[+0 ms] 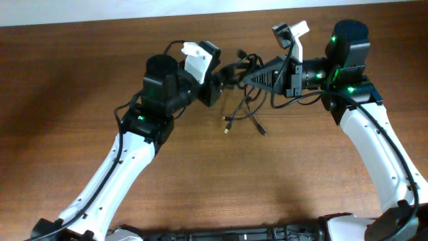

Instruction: Untangle cables

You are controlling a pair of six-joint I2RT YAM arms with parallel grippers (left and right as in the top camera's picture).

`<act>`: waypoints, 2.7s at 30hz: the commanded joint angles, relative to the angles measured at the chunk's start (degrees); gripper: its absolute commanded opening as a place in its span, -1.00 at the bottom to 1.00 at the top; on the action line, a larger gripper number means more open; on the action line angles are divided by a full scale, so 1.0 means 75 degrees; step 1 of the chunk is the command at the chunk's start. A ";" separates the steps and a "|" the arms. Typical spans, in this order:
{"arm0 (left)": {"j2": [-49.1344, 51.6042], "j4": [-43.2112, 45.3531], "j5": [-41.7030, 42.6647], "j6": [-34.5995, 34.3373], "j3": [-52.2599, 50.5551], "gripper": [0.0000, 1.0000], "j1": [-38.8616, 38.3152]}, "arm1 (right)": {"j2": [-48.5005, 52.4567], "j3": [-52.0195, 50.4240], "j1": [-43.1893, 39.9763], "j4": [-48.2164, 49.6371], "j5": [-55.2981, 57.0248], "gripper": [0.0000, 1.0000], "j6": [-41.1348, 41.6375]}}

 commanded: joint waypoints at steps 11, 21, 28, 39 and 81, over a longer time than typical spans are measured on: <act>0.0047 0.0309 0.1751 -0.0015 0.0067 -1.00 0.0035 | -0.0125 0.0055 0.0032 0.0044 -0.0379 -0.70 -0.0012; 0.0038 0.0344 0.1789 -0.0367 0.0067 -1.00 0.0490 | -0.0125 0.0055 -0.0778 -0.1081 0.1011 0.97 -0.0009; 0.0041 0.0350 0.1842 -0.0347 0.0067 -1.00 0.0460 | -0.0125 0.0055 -0.0723 -0.1282 0.1081 0.97 -0.0009; 0.0041 0.0341 0.1524 0.2809 0.0067 -0.99 -0.0592 | -0.0125 0.0055 -0.0058 -0.1250 0.1087 0.94 -0.0009; -0.1935 0.0682 0.0592 0.0035 0.0067 -1.00 0.0472 | -0.0122 0.0055 -0.0073 -0.1285 0.1807 -0.92 -0.0414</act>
